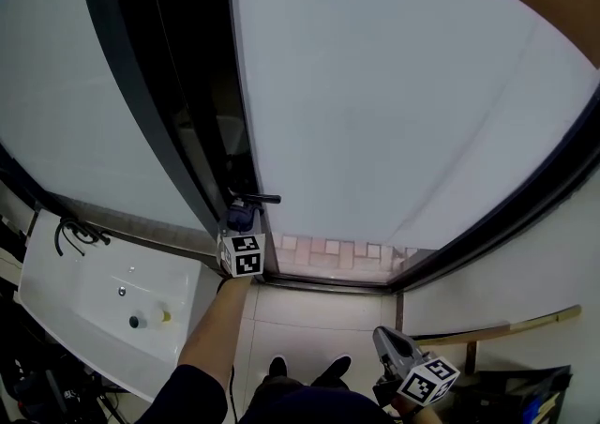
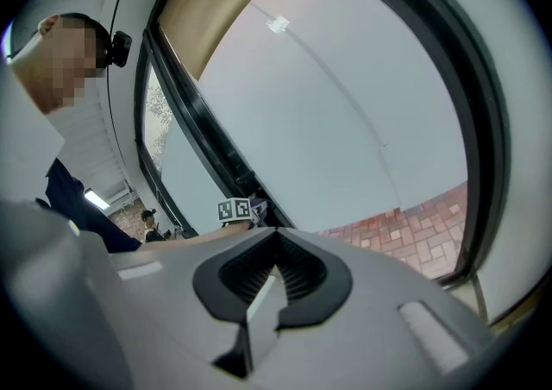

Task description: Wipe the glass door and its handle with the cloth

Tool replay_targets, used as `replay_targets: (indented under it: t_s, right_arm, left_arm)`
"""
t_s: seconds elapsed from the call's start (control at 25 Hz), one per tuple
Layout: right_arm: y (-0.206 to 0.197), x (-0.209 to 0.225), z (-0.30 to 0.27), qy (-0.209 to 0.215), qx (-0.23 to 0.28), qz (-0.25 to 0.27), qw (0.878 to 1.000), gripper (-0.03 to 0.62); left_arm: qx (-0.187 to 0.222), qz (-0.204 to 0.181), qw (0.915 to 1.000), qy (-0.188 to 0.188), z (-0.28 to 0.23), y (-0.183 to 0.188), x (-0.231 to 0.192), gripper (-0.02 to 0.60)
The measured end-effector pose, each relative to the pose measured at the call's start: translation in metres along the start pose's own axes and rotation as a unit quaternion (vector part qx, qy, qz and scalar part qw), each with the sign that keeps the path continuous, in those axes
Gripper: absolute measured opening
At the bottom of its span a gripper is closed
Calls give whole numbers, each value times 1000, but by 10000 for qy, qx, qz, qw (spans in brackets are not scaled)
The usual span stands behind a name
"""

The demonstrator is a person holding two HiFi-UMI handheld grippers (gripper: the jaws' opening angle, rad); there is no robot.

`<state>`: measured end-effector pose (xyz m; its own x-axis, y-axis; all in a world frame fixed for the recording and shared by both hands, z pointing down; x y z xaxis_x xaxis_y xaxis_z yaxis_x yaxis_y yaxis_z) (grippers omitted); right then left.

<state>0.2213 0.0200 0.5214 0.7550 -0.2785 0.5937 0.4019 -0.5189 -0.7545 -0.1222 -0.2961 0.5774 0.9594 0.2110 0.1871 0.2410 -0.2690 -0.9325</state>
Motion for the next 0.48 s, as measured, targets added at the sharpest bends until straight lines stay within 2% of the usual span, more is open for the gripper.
replay_targets:
  t_s: [0.12, 0.2, 0.28, 0.4, 0.48]
  right_arm:
    - [-2, 4, -2, -2, -52, -21, 10000, 3]
    - [-1, 3, -5, 44, -88, -14, 10000, 3]
    - [-1, 0, -9, 112, -116, 20, 9999, 3]
    - [0, -4, -11, 167, -128, 67, 9998, 3]
    - [2, -6, -10, 160, -105, 87, 9998, 3]
  left_arm:
    - [-173, -353, 9992, -87, -2, -1, 2, 162]
    - [-300, -441, 9984, -160, -5, -4, 4, 161]
    - [-481, -473, 9974, -247, -9, -11, 6, 161]
    - [-1082, -362, 9917, -595, -25, -33, 11, 163]
    - [-1267, -354, 9890, -671, -32, -41, 13, 163]
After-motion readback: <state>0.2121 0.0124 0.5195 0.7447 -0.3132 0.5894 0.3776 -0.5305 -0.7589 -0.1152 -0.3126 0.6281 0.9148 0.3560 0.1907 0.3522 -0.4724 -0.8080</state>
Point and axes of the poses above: the fingertips, and each gripper's own axes: z backward along the fingers, x to its right, y out of its top, the point moved 9 cm from there along z, backward along the fingers, and after that the axes turned 1 degree about -z, right-handed, at the moved point
